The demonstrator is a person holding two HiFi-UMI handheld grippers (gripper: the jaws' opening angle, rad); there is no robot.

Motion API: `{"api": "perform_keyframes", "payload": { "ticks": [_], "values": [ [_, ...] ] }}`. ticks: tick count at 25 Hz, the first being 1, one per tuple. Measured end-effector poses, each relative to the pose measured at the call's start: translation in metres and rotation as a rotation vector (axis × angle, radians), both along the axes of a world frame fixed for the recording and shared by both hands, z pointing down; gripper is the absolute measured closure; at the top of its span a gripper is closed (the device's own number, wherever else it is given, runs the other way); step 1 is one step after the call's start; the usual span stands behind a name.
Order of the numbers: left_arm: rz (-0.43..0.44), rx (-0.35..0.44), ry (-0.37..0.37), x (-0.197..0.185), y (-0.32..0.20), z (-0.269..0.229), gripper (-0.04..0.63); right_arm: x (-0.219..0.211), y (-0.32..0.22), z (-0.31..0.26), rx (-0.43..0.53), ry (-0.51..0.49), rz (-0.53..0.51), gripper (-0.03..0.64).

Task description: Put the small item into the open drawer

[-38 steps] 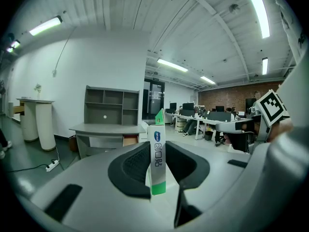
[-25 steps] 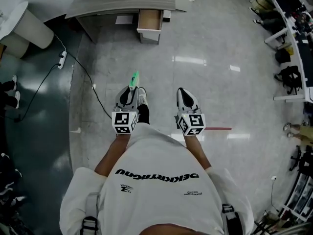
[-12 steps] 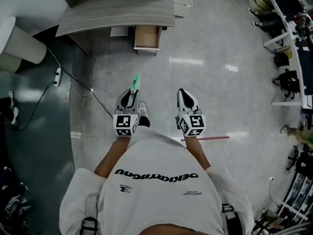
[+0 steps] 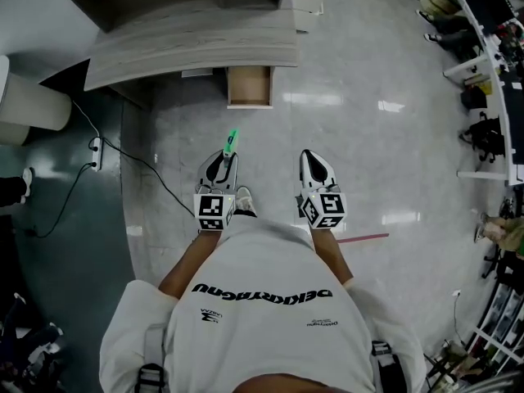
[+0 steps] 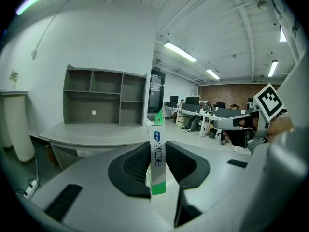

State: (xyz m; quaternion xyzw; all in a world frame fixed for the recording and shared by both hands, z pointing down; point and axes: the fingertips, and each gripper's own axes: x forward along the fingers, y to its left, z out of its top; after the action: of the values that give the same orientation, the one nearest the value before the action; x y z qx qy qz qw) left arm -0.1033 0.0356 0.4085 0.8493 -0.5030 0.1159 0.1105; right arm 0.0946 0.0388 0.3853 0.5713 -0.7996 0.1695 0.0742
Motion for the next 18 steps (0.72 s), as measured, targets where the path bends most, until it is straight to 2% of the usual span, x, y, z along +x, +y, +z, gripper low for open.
{"api": "perform_keyframes", "payload": {
  "ticks": [6,18],
  "values": [
    [-0.003,-0.036,0.013,-0.006,-0.043,0.021,0.489,-0.015,-0.046,0.013,-0.013,0.008,-0.019,0.588],
    [-0.085,-0.115,-0.028,0.030,-0.119,0.057,0.489,0.009,-0.134,0.050,-0.087,-0.021,-0.127,0.588]
  ]
}}
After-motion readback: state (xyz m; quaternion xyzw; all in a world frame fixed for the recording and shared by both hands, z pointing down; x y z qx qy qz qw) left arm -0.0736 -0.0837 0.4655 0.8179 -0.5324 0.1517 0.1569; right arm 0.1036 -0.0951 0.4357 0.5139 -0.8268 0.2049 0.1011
